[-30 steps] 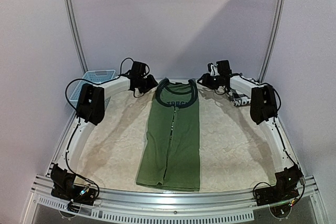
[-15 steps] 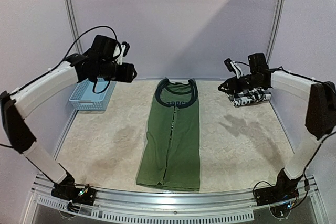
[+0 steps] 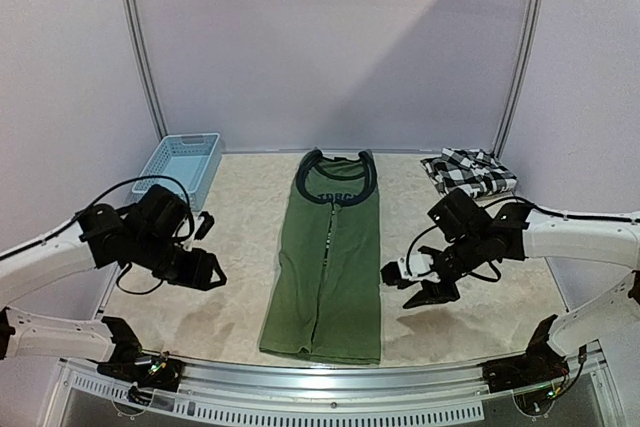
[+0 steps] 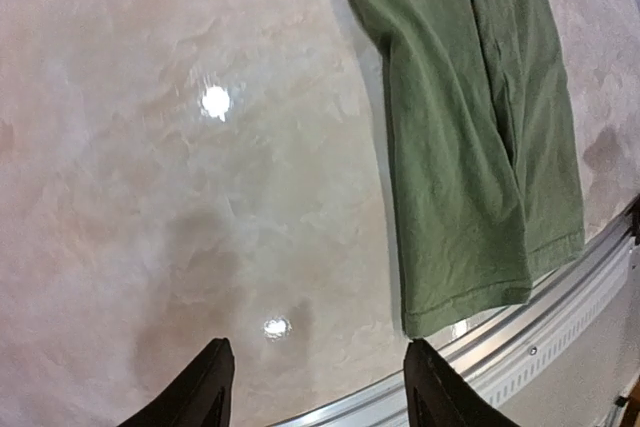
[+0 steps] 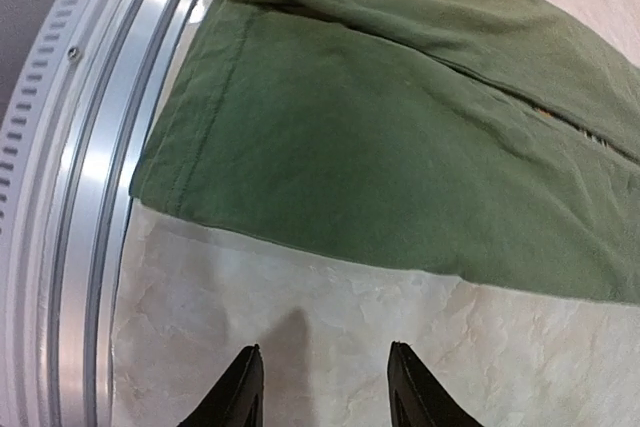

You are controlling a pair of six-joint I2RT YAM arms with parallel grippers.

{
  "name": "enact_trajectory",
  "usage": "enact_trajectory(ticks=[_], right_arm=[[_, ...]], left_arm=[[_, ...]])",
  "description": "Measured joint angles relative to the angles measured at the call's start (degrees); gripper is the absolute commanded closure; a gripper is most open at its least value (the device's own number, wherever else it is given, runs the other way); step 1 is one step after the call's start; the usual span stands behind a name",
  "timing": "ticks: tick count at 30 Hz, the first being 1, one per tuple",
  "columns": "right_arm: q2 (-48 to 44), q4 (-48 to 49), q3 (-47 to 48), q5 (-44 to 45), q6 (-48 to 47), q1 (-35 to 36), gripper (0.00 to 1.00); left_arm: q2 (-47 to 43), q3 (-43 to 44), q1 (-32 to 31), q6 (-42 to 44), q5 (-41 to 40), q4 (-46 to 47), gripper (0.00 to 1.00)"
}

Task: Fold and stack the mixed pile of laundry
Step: Rotate the rectangle-folded tank top at the center of the board, then pick up the rectangle-folded tank top from the center of the board.

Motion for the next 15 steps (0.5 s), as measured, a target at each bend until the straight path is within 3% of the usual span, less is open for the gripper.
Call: enact_trajectory(ticks=[6, 11, 15], right_arm=[[0.0, 1.2, -0.5, 9.4, -7.5, 15.1, 0.55], [3.7, 4.9, -3.8, 17.5, -12.4, 25.9, 0.56], [5.4, 7.7, -6.1, 20.8, -14.3, 29.6, 0.58]], left_arm=[[-7.5, -12.1, -3.1, -15.6, 2.4, 4.0, 0.43], [-3.7, -16.0, -6.0, -21.8, 3.5, 8.8, 0.44], [1.4, -16.1, -9.4, -24.4, 4.0, 13.4, 0.48]])
